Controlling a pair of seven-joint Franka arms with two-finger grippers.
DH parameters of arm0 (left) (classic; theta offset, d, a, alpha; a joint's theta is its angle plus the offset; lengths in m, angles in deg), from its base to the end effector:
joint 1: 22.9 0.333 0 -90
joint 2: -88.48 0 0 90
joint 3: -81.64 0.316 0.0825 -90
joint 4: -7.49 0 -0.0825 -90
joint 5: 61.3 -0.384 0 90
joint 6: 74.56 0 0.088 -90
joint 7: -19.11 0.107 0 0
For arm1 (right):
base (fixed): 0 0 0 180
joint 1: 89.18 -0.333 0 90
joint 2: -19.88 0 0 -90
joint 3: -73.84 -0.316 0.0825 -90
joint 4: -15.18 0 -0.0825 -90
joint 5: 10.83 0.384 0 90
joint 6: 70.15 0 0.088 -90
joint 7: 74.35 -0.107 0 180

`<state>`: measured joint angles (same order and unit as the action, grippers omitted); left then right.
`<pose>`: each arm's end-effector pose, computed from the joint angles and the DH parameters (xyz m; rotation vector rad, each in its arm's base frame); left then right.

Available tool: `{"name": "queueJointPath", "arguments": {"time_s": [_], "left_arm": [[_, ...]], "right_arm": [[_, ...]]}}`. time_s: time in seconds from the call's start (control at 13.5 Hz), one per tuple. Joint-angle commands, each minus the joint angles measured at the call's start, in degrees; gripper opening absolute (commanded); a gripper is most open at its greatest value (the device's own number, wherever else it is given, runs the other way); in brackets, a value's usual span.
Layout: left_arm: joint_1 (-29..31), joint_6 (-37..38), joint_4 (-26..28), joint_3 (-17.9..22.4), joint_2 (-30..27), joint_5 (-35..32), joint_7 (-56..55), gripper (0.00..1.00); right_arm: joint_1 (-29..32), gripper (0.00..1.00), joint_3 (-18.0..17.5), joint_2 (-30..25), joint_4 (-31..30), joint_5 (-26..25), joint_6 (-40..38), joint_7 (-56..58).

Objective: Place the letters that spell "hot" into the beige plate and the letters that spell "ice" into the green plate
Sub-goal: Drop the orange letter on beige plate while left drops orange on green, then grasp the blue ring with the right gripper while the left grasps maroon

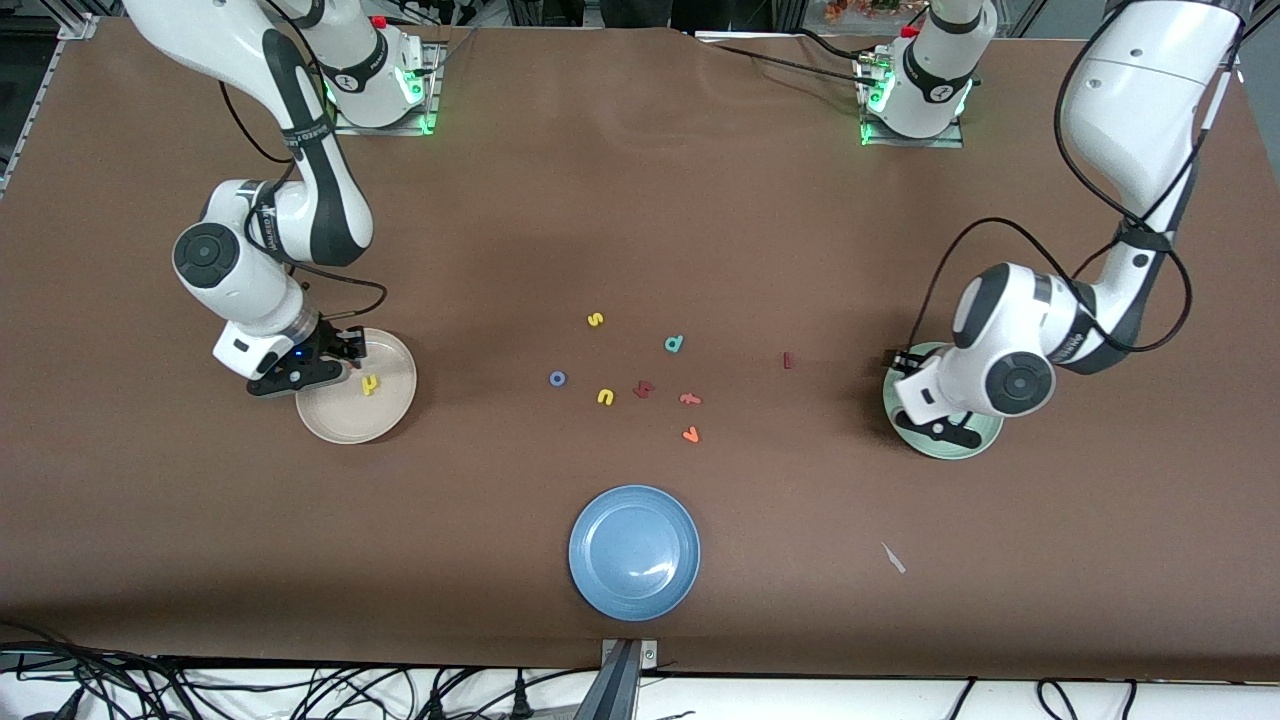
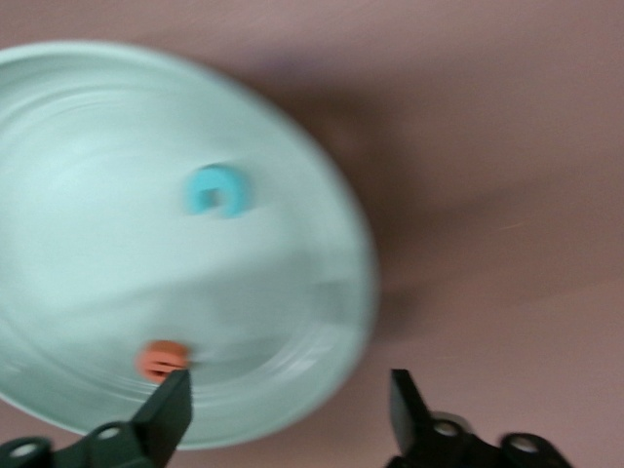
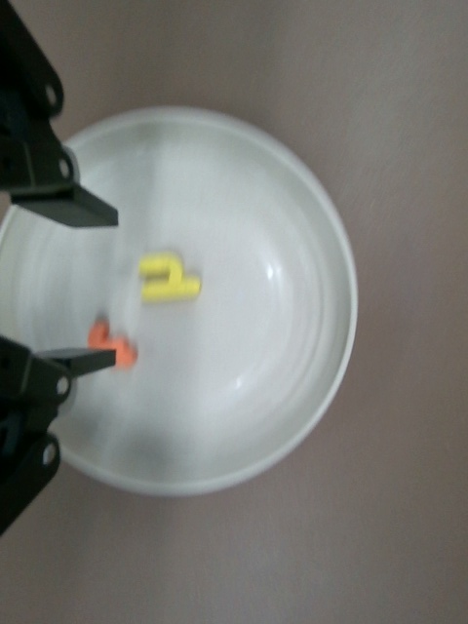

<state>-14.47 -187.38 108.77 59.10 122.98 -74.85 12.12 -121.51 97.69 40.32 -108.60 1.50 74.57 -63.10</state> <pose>0.6070 -0.1219 0.2194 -3.0403 0.3528 0.5313 0.5646 0.0833 0.2479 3.1110 0.3084 0.0762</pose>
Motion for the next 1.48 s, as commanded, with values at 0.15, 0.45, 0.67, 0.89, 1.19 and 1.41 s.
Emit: {"name": "queueJointPath", "arguments": {"time_s": [0.15, 0.45, 0.67, 0.89, 1.19, 1.41], "left_arm": [[-3.0, 0.6, -0.7, -5.1, -0.7, 0.0, -13.2, 0.85], [-5.9, -5.6, -0.7, -5.1, 3.2, 3.0, -17.3, 0.52], [-6.1, -8.5, -0.7, -5.1, 5.1, 3.3, -17.4, 0.52], [-7.5, -10.7, -0.6, -5.1, 6.2, 3.3, -18.2, 0.50], [-7.9, -11.6, -0.2, -5.1, 7.0, 3.3, -18.2, 0.44], [-7.9, -11.6, 0.0, -5.1, 7.4, 3.3, -18.2, 0.09]], "right_arm": [[0.0, 1.00, -8.2, -1.6, 2.1, 1.6, -2.3, -20.5], [-1.9, 1.00, -12.3, 0.2, 5.4, 1.0, -2.3, -23.8], [-7.6, 1.00, -12.2, 6.8, 12.5, -0.4, -4.0, -23.9], [-8.2, 1.00, -12.4, 13.2, 22.4, -3.4, -10.4, -24.3], [-9.9, 1.00, -12.4, 17.2, 26.7, -3.4, -10.5, -24.4], [-10.1, 1.00, -12.4, 20.9, 30.3, -3.4, -10.4, -24.5]]}}
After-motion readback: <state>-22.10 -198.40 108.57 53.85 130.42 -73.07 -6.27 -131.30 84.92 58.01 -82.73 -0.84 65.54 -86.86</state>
